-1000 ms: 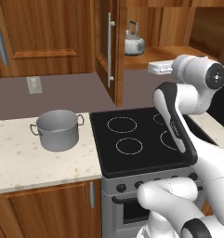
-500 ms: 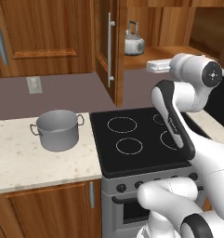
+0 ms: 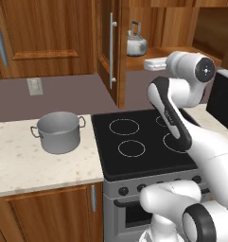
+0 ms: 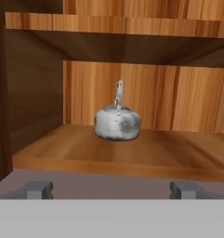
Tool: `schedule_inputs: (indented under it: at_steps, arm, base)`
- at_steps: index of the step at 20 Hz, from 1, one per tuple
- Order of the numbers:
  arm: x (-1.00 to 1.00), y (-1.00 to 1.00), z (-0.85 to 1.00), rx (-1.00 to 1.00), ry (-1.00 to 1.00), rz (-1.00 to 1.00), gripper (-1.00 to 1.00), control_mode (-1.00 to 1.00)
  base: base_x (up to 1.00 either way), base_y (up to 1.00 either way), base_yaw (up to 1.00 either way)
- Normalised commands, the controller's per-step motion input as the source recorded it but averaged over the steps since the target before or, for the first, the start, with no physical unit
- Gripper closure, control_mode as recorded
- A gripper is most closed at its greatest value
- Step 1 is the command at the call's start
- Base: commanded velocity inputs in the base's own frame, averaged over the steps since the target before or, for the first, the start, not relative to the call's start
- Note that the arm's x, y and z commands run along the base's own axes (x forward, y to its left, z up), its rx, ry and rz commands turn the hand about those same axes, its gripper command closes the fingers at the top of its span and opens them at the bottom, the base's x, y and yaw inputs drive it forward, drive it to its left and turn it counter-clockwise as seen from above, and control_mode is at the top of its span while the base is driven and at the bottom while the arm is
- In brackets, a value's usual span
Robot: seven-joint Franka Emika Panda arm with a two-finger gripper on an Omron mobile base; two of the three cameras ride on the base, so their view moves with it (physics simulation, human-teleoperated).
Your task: Pick the kettle from the cabinet and place it on a stove burner. Then pick the pot from the counter and place it on another stove burner. Finally, turn both burners on.
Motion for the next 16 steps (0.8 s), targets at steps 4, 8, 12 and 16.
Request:
schedule_inputs:
  at_steps: [4,8,12,16]
  arm:
    - [0.29,-0.10,0.05,0.00,0.00,0.00,-1.00,-1.00]
    - [0.25,-0.13,0.05,0.00,0.00,0.00,-1.00,-1.00]
    - [0.28,-0.04,0.08,0.00,0.00,0.00,-1.00,-1.00]
    - [0.30,-0.01,0.24,0.00,0.00,0.00,-1.00,-1.00]
  base:
    - [0.00,0.00,0.00]
    - [0.00,0.00,0.00]
    - [0.00,0.00,0.00]
    - [0.00,0.00,0.00]
